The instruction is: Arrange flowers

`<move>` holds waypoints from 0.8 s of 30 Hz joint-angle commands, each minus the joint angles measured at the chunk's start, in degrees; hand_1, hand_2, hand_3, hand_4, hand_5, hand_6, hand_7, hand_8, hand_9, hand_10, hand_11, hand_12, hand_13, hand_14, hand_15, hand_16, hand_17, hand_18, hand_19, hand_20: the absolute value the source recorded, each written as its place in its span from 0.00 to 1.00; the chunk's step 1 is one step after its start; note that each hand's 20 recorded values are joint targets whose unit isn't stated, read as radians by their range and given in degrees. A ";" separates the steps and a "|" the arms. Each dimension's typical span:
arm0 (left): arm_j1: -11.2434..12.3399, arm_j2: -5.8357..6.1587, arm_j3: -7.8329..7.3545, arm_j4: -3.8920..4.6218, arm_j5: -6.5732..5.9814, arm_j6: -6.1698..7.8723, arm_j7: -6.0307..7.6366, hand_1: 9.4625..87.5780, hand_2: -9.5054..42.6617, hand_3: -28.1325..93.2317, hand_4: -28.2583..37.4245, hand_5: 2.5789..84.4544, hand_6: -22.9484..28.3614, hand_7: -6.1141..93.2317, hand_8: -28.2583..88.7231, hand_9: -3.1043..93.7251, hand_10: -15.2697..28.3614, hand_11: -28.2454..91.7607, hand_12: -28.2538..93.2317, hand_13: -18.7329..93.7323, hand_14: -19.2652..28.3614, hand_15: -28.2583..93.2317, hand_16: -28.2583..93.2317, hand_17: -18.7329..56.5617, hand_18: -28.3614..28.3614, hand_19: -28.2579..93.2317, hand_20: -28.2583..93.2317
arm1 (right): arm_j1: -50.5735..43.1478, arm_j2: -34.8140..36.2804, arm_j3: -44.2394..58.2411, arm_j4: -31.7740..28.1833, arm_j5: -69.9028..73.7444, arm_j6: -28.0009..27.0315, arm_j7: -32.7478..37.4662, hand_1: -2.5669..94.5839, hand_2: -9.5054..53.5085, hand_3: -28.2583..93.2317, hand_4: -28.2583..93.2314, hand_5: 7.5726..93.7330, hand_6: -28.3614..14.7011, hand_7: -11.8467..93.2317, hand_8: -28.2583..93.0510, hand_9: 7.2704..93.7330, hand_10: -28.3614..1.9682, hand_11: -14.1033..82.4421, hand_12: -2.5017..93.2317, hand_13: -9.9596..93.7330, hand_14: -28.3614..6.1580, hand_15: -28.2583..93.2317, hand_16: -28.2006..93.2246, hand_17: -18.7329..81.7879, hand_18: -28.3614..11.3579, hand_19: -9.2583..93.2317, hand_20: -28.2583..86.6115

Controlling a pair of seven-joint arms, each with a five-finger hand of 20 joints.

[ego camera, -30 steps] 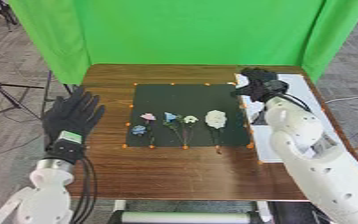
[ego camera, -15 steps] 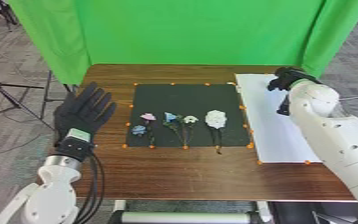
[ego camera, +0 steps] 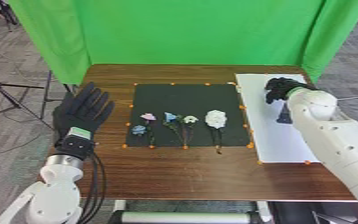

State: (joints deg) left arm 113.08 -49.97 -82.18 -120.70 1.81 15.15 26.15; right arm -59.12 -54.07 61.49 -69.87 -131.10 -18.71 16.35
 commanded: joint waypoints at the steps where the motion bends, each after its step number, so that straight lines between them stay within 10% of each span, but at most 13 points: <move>1: 0.92 -0.38 -0.84 -0.39 -0.87 -0.55 -0.46 0.25 0.51 0.84 0.00 0.50 0.57 0.30 0.14 0.46 0.67 0.47 0.34 0.44 0.74 0.64 0.18 0.19 0.78 0.58 0.34 | -3.47 -0.09 -0.47 -1.10 -1.34 -0.04 3.28 0.53 0.12 0.86 0.00 0.52 0.63 0.37 0.12 0.62 0.59 0.34 0.20 0.65 0.60 0.52 0.37 0.54 0.37 0.65 0.40; 5: 0.65 -0.39 -0.46 -0.88 -1.11 1.96 0.56 0.25 0.51 0.84 0.00 0.50 0.57 0.30 0.14 0.47 0.67 0.47 0.34 0.44 0.74 0.64 0.18 0.19 0.78 0.58 0.34 | -6.20 1.14 -0.98 -3.30 -3.27 2.39 3.87 0.62 0.06 0.82 0.00 0.63 0.67 0.48 0.19 0.81 0.69 0.30 0.46 0.75 0.72 0.54 0.54 0.60 0.37 0.75 0.47; 7: 1.11 -0.37 -0.72 -0.85 -1.13 0.79 0.29 0.25 0.52 0.84 0.00 0.51 0.57 0.30 0.14 0.48 0.67 0.47 0.35 0.44 0.74 0.64 0.18 0.19 0.78 0.58 0.34 | -8.19 1.46 0.19 -5.03 -2.66 3.33 3.79 0.63 0.02 0.83 0.00 0.67 0.69 0.53 0.21 0.84 0.72 0.36 0.53 0.77 0.72 0.58 0.59 0.60 0.33 0.81 0.50; 18: 3.76 -0.70 -1.33 -1.50 0.06 -1.19 0.79 0.24 0.51 0.84 0.00 0.51 0.57 0.30 0.14 0.47 0.67 0.47 0.34 0.44 0.74 0.64 0.17 0.20 0.77 0.58 0.34 | -23.16 -1.16 12.49 -32.00 -3.96 3.45 5.02 0.63 0.00 0.85 0.00 0.69 0.67 0.57 0.24 0.83 0.69 0.40 0.57 0.76 0.67 0.63 0.61 0.57 0.25 0.86 0.53; 21: 4.63 -1.04 -1.69 -2.09 0.35 1.00 1.07 0.25 0.51 0.84 0.00 0.50 0.57 0.30 0.14 0.47 0.67 0.47 0.34 0.44 0.74 0.64 0.17 0.20 0.77 0.58 0.34 | -25.51 -3.76 14.63 -36.20 -3.27 -1.59 4.72 0.62 0.00 0.87 0.00 0.69 0.66 0.56 0.24 0.83 0.67 0.41 0.56 0.76 0.67 0.63 0.61 0.56 0.24 0.86 0.54; 24: 5.02 -0.79 -2.23 -1.99 1.33 -1.14 0.84 0.25 0.51 0.84 0.00 0.50 0.57 0.30 0.14 0.47 0.67 0.47 0.34 0.44 0.74 0.64 0.17 0.20 0.77 0.58 0.33 | -27.93 -4.39 14.55 -39.49 -6.38 -1.08 4.94 0.62 0.00 0.88 0.00 0.70 0.65 0.56 0.23 0.84 0.65 0.41 0.56 0.76 0.66 0.63 0.61 0.55 0.23 0.86 0.54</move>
State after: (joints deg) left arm 116.32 -50.80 -83.61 -121.97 1.85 15.02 26.60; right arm -82.91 -54.49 75.87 -101.48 -133.38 -16.75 22.11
